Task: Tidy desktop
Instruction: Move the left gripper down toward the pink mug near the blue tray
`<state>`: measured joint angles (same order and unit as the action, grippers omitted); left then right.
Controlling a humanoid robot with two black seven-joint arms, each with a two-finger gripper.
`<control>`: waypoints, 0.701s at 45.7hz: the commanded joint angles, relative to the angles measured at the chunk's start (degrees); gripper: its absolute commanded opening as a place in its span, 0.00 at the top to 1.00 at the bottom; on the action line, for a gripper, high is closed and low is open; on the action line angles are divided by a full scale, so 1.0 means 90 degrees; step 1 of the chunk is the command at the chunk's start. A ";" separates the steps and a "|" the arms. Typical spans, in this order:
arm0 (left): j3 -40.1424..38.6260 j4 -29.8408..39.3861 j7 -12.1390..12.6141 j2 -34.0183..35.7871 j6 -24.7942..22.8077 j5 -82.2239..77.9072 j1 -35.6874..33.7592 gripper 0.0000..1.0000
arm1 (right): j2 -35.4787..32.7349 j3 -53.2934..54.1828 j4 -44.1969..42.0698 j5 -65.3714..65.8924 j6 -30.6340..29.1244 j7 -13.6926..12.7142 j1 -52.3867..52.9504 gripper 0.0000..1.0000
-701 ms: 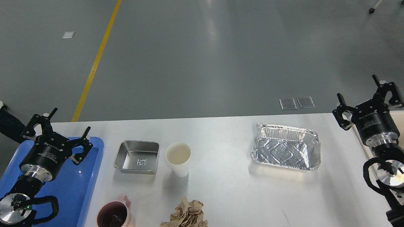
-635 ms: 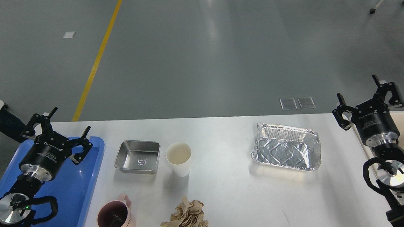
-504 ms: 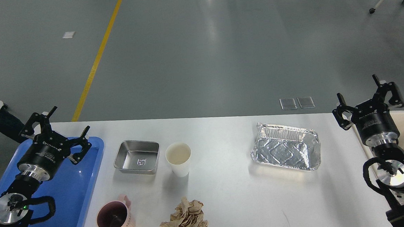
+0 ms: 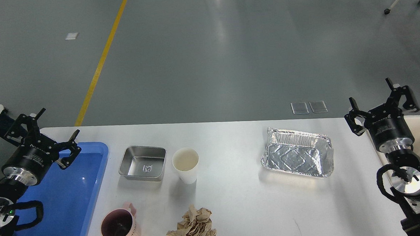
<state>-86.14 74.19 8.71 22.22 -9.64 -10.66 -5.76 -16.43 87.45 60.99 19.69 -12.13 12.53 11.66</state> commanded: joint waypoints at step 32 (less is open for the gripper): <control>0.3055 0.0165 -0.0118 0.2002 0.1266 -0.1549 -0.1000 0.03 | 0.0127 -0.0078 -0.0038 0.0000 0.0000 -0.0005 -0.0036 0.00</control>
<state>-68.34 75.49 8.10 34.55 -1.90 -21.16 -11.07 -15.31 86.76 60.73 19.69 -12.07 12.53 11.32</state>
